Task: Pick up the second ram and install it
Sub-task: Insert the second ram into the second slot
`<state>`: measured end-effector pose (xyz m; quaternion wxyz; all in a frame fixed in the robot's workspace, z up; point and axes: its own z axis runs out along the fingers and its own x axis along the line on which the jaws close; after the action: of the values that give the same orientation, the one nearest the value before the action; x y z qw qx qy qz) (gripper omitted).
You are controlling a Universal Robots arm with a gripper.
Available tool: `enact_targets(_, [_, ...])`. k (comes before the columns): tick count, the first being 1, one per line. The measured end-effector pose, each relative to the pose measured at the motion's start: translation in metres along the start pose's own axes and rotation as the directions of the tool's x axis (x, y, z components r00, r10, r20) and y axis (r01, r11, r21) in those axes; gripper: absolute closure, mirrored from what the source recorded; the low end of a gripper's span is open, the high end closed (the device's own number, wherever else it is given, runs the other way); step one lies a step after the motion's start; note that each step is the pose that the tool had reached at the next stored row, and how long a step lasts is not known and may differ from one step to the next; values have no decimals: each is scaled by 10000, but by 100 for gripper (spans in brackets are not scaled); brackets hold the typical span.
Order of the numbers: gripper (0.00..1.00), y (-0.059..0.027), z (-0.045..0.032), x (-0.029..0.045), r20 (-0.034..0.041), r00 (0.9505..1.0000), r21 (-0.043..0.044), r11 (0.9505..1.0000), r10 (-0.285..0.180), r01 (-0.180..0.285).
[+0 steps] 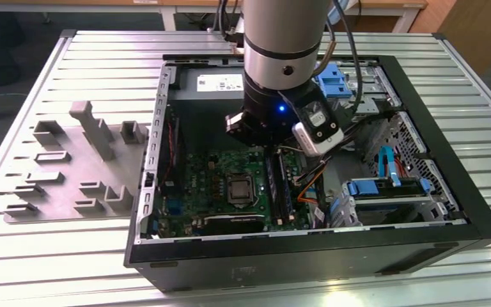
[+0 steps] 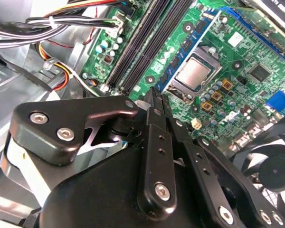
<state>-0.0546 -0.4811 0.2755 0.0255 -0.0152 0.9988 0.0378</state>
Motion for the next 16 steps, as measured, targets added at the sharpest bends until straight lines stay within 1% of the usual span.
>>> enact_targets(9, [88,-17,127,7,5,10000,3,10000,61,-61])
enact_targets(16, [88,-35,174,7,34,9990,21,9990,439,-439])
